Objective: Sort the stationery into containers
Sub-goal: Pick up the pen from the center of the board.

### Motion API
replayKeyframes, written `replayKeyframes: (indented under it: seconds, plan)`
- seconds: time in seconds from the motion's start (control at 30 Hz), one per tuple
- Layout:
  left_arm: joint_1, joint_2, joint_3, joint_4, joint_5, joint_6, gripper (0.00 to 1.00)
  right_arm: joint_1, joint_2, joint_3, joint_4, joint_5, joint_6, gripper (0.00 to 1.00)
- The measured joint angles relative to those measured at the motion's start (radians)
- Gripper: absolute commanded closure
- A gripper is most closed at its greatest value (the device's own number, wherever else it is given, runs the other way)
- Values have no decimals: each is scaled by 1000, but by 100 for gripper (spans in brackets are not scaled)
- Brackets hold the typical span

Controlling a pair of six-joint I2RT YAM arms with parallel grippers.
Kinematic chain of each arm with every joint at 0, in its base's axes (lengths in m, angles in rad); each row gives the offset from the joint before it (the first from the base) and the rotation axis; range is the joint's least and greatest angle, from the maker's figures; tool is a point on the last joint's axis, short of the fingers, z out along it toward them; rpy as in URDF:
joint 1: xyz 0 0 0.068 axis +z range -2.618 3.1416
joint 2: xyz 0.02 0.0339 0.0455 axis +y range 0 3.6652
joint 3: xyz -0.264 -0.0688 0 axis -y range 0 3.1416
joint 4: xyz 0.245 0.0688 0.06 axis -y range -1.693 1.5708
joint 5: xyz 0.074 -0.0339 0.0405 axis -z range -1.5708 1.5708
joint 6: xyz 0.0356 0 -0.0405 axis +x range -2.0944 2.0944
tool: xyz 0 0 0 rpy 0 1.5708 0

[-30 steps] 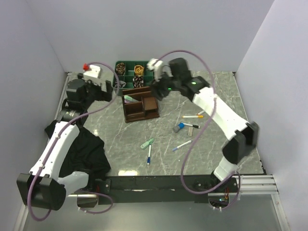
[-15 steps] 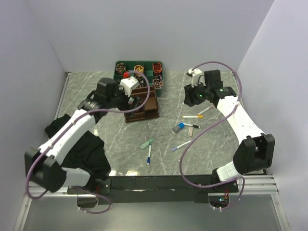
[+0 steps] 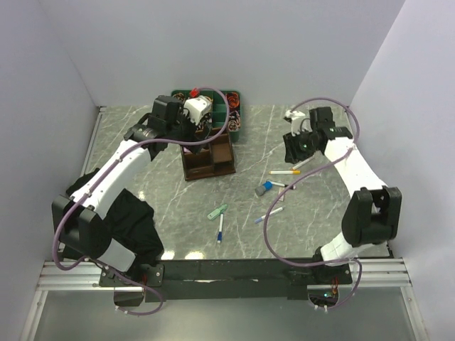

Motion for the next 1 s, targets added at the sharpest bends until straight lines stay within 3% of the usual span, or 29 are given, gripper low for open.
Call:
replayKeyframes:
  seconds: [0.1, 0.37, 0.6, 0.8, 1.0]
  plan:
    - [0, 7, 1, -6, -15, 19, 1, 5, 104, 138, -74, -26, -246, 59]
    - [0, 26, 43, -27, -91, 74, 1, 2, 315, 303, -223, -44, -686, 57]
    - [13, 28, 46, -24, -124, 86, 1, 18, 338, 254, -251, -5, -903, 57]
    - [13, 87, 126, -39, -54, 111, 0, 8, 340, 246, -254, -45, -877, 57]
    - [-101, 317, 369, 18, 120, 134, 2, -175, 322, 294, -173, -252, -566, 57]
